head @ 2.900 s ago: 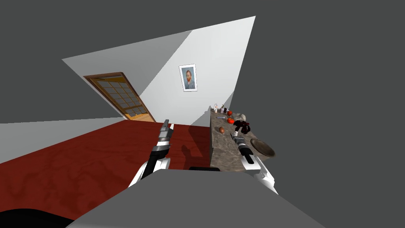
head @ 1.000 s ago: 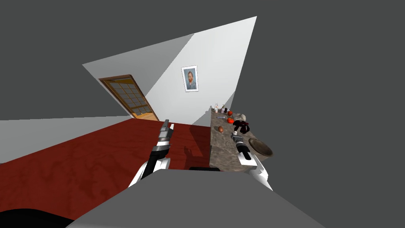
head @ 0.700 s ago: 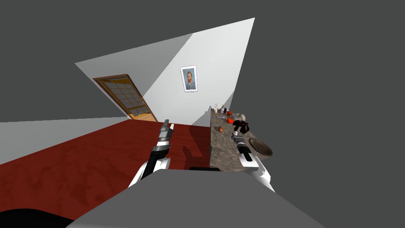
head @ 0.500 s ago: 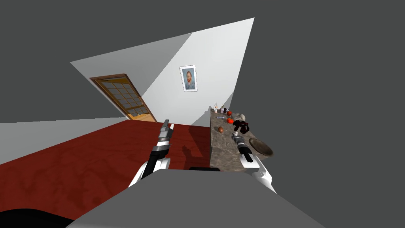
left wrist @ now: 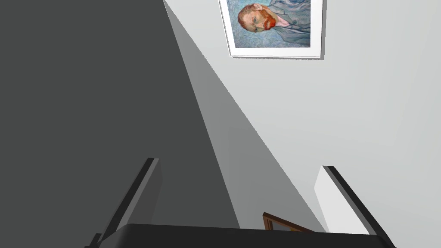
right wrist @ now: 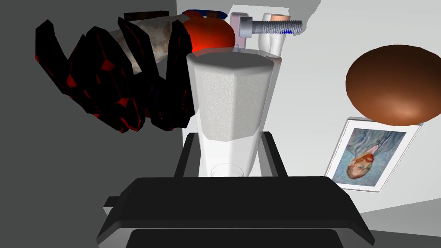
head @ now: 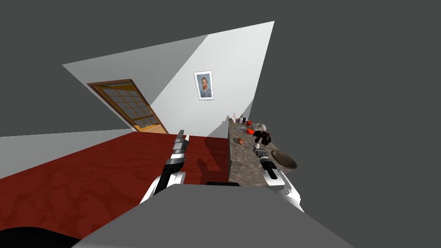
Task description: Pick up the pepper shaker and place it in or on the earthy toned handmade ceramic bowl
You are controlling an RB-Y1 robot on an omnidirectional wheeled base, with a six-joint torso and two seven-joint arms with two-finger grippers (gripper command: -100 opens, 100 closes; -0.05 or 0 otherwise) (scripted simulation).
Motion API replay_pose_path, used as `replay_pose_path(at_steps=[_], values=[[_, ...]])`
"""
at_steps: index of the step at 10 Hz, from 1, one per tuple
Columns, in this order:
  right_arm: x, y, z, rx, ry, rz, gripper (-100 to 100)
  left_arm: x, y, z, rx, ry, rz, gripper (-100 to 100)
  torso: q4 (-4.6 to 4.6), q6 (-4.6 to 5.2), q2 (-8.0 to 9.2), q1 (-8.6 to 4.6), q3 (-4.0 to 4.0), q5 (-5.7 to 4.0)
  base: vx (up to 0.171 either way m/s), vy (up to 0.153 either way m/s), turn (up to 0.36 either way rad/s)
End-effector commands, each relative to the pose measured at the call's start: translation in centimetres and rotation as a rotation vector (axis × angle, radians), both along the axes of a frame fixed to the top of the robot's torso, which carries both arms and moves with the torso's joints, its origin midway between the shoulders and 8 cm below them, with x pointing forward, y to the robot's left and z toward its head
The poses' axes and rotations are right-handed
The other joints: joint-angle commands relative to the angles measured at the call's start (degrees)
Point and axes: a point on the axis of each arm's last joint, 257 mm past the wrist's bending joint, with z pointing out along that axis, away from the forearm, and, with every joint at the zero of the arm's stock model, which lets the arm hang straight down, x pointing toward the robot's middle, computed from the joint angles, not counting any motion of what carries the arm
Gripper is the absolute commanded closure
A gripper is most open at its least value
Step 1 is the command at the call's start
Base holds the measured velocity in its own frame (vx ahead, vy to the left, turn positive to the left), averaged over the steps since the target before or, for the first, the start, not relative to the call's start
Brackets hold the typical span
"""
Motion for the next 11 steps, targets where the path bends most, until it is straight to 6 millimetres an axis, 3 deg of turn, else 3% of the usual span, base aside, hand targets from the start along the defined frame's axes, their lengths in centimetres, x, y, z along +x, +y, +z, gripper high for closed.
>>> replay_pose_path(at_steps=[1,5,6,7,9,11], values=[[-0.2,0.1,-0.1,0.009,0.001,0.006,100,0.0,0.0,0.0,0.0,0.0,0.0,0,0.0,0.0,0.0,0.0,0.0,0.0,0.02,0.026,-0.034],[-0.8,0.0,-0.2,0.004,0.006,0.027,100,0.0,0.0,0.0,0.0,0.0,0.0,0,-0.1,0.01,0.03,-0.02,-0.04,-0.1,0.021,0.027,-0.057],[-0.8,0.1,-0.2,0.007,0.006,0.028,0,0.0,0.0,0.0,0.0,0.0,0.0,0,-0.09,0.01,0.06,-0.09,-0.02,-0.12,0.0,0.0,0.0],[-0.9,-1.8,-0.2,0.001,0.02,0.009,100,0.0,0.0,0.0,0.0,0.0,0.0,0,-0.09,0.01,0.08,-0.13,-0.01,-0.12,-0.008,0.008,0.003],[-0.9,-2.4,-0.1,-0.001,0.024,0.003,100,0.0,0.0,0.0,0.0,0.0,0.0,0,-0.19,0.09,0.5,0.21,0.13,-0.2,-0.138,0.132,0.02],[-0.9,-4.5,0.4,-0.011,0.035,-0.02,100,0.0,0.0,0.0,0.0,0.0,0.0,0,-0.34,0.2,0.89,0.13,0.24,-0.38,-0.182,0.09,0.027]])
